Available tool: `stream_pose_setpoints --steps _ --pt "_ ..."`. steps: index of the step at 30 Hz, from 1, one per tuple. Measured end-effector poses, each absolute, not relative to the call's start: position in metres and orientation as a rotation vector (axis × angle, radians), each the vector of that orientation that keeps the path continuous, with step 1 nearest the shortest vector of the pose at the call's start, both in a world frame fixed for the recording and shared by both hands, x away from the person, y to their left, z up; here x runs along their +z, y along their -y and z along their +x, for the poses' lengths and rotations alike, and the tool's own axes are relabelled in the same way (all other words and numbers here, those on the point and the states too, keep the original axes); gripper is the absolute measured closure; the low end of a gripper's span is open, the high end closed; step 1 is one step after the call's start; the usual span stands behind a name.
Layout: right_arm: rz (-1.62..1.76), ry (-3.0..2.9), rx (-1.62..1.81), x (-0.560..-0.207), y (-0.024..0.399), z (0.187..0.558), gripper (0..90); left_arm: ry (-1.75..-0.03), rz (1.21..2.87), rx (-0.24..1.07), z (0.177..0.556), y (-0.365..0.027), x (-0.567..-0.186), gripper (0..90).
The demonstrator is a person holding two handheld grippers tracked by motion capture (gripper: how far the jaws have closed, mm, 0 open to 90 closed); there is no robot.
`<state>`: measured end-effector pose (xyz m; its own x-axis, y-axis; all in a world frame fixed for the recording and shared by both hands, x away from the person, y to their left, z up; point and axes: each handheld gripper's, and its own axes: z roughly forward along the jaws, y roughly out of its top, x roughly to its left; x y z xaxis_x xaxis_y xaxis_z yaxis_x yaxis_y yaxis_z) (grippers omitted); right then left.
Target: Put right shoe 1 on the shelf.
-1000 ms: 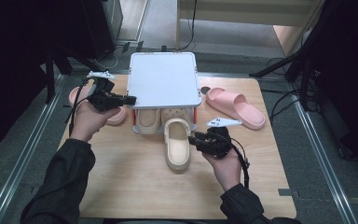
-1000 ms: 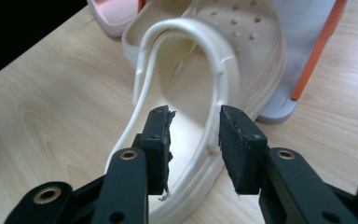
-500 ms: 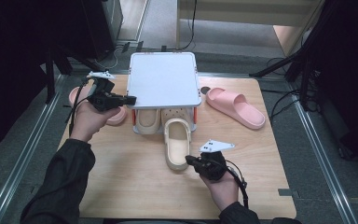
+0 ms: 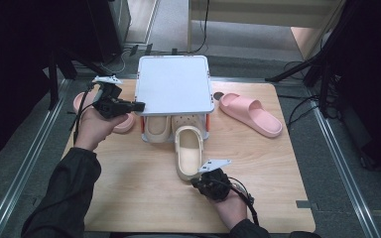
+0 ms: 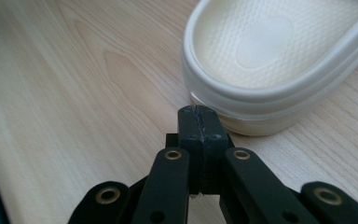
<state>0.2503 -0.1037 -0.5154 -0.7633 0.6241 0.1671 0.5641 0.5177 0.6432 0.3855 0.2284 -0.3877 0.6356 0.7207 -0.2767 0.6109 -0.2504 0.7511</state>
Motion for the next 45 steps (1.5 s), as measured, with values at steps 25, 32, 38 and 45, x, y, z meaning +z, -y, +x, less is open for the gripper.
stream_pose_setpoints --steps 25,32,38,45 --pt "1.048 -2.594 1.131 -0.502 0.092 0.305 90.0 -1.047 1.953 0.162 0.384 -0.230 -0.388 88.5" --pt "1.041 -2.571 1.129 -0.498 0.089 0.326 90.0 -1.043 1.946 0.159 0.384 -0.231 -0.389 87.3" --pt "1.061 -2.560 1.128 -0.498 0.084 0.346 89.8 -1.043 1.944 0.156 0.384 -0.230 -0.389 85.6" --pt "1.080 -2.530 1.132 -0.500 0.081 0.364 89.9 -1.038 1.943 0.156 0.384 -0.231 -0.389 84.2"
